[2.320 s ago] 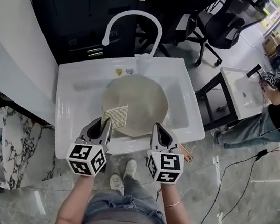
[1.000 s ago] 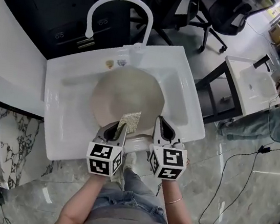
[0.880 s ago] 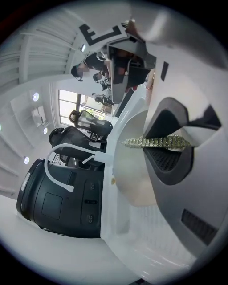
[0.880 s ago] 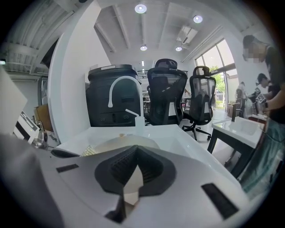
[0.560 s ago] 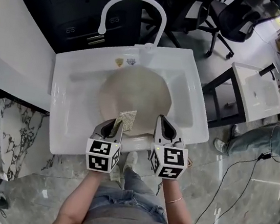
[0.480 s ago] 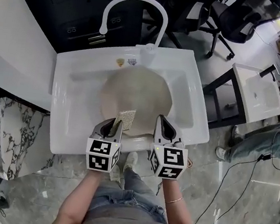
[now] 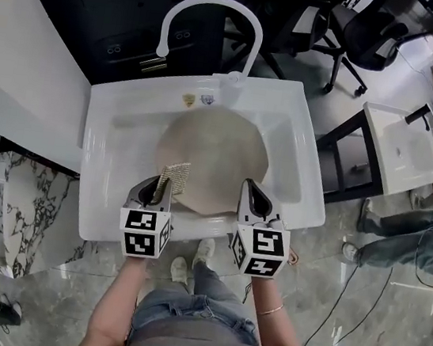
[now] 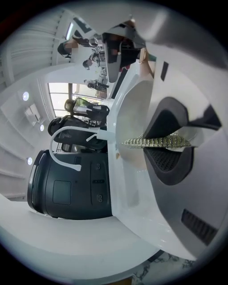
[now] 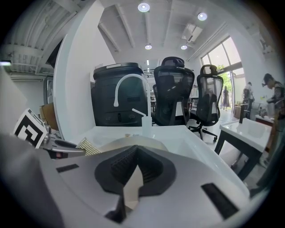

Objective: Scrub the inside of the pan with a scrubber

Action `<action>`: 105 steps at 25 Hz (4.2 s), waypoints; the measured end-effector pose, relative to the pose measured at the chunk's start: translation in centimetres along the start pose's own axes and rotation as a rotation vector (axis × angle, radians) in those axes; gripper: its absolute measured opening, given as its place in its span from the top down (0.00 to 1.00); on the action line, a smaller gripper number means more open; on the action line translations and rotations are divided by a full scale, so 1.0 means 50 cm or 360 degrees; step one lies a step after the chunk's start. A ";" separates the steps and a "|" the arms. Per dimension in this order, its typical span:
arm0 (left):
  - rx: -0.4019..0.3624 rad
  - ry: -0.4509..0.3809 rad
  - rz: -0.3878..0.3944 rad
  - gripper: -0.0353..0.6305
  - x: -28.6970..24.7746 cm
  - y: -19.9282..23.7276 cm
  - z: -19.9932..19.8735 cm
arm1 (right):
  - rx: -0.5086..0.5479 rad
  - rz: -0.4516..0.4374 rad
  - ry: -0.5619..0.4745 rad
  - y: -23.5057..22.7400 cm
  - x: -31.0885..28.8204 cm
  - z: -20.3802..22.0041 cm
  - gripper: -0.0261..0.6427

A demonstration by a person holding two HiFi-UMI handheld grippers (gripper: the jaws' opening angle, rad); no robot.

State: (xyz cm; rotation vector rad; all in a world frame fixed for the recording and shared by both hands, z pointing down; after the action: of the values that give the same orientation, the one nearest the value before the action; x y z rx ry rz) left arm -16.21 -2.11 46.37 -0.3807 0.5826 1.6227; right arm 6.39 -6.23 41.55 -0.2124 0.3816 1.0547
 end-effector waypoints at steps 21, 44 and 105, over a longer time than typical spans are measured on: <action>-0.0102 -0.0099 -0.0204 0.85 -0.047 -0.001 -0.117 | -0.0001 -0.0023 -0.0054 -0.087 -0.006 -0.024 0.95; -0.0026 0.0448 0.0654 0.85 -0.184 -0.164 -0.057 | -0.0067 0.0195 0.0021 -0.090 -0.033 -0.023 0.95; -0.0726 0.0302 -0.0205 0.85 -0.177 0.067 -0.166 | -0.0006 0.0176 -0.0008 -0.065 -0.094 -0.083 0.95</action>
State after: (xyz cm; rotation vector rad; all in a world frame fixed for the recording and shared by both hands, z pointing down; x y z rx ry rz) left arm -19.03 -14.30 45.08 -0.8984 0.3144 1.5967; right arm 6.34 -13.02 39.63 -0.1939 0.3902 1.1644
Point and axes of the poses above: the fingertips, and each gripper's own axes: x backward along the fingers, y to its left, z out of its underside, the point moved 8 cm from there along x, backward along the fingers, and after that the axes turned 4 degrees about x, right-handed, at the moved point
